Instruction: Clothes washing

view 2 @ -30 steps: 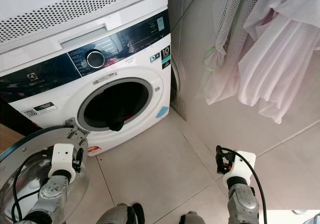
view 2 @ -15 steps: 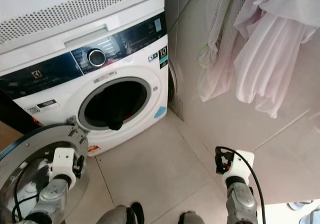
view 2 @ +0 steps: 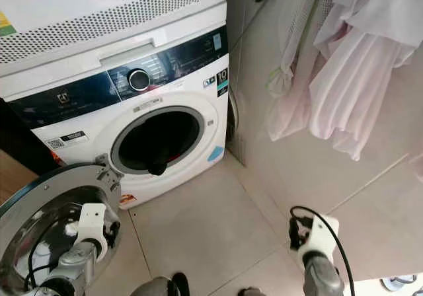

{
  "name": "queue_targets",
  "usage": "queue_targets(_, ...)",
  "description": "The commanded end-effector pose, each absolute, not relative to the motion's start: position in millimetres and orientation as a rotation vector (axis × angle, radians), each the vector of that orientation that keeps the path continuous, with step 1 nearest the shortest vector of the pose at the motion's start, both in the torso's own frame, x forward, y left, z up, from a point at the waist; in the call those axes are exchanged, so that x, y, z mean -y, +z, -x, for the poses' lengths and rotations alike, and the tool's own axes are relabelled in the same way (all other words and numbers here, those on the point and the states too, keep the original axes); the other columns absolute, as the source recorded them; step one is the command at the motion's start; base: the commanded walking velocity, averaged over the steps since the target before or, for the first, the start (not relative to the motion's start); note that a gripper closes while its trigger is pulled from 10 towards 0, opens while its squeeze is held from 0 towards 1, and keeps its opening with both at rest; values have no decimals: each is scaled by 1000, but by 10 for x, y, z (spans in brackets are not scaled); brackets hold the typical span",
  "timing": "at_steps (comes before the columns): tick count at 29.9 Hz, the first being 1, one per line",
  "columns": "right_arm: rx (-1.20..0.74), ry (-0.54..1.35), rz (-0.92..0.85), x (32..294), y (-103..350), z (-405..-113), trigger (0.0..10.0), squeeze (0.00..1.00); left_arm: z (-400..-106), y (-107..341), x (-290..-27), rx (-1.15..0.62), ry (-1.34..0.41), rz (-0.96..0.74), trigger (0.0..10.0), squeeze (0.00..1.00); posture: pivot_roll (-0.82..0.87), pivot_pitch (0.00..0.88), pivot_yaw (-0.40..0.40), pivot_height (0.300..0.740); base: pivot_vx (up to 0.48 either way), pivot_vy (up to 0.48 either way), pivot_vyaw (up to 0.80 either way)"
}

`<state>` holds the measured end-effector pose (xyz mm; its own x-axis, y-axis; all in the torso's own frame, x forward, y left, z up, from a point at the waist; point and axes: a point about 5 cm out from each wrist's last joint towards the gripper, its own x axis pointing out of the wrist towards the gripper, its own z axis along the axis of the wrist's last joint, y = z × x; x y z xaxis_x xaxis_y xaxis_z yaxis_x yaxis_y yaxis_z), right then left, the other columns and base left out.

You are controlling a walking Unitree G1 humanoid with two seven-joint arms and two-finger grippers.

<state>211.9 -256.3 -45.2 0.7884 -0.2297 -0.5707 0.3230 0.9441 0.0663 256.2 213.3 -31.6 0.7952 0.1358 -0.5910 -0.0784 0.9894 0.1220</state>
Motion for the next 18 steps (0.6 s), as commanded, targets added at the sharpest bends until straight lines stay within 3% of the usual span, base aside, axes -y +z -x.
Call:
queue_targets(1,-646,-323,-184,2553,-540,-2000,10000,0,-2398,-433,-2207,-722,133,-120,10000,0,26,113,41,740,0,0,0)
queue_targets(9,-765,-300,-222,2457,-706,-1780,10000,0,-2183,-541,-2400,-828,189,-141,10000,0,17,75,32,740,0,0,0)
queue_targets(18,-787,-306,-231,2469,-707,-1794,10000,0,-2121,-601,-2344,-874,193,-130,10000,0,19,13,24,740,0,0,0)
